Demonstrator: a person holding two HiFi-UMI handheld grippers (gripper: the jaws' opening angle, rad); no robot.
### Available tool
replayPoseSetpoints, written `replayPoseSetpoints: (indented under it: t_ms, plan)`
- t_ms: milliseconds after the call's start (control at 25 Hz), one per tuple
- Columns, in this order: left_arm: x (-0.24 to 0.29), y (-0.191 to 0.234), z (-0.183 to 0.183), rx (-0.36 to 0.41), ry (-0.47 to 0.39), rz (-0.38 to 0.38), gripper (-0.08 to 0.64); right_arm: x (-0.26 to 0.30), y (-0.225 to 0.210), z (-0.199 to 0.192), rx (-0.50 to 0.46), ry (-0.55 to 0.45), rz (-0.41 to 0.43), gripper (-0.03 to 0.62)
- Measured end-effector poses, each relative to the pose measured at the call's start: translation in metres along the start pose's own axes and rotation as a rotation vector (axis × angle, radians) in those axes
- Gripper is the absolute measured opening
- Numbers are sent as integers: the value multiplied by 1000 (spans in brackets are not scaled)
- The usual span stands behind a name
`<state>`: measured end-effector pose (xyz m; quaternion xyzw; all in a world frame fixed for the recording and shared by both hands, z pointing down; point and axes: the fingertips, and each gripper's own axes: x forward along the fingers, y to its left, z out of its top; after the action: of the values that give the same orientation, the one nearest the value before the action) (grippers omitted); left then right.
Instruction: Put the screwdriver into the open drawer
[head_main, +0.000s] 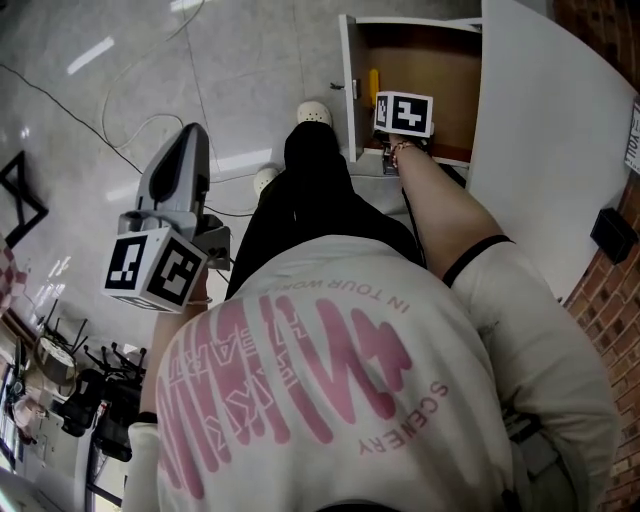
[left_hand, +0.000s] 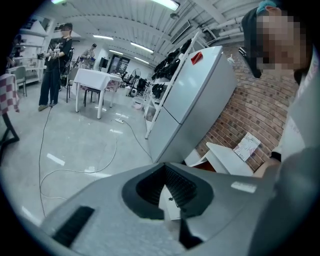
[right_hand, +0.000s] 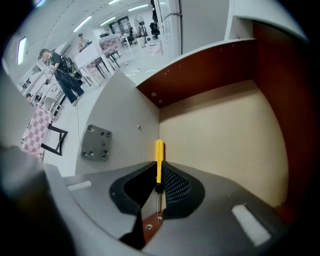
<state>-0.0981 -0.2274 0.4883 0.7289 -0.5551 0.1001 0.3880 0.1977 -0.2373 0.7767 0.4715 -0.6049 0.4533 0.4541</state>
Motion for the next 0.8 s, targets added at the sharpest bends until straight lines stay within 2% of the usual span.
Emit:
replayPoseSetpoints:
  t_ms: [80, 400, 560, 720, 800]
  plan:
    - [-15, -3, -1, 5, -18, -17, 3, -18, 6, -2, 22, -53, -3, 11]
    - [-88, -16, 2, -6, -121, -110, 3, -102, 47, -22, 55, -242, 23, 11]
    - [-132, -16, 6, -37, -160, -130, 3, -148, 82, -57, 51, -284, 49, 10]
    - [-159, -28, 19, 5, -221, -179, 3, -190, 114, -62, 124, -362, 95, 9]
    - [-175, -38, 23, 30, -243, -204, 3, -211, 134, -66, 122, -396, 136, 9]
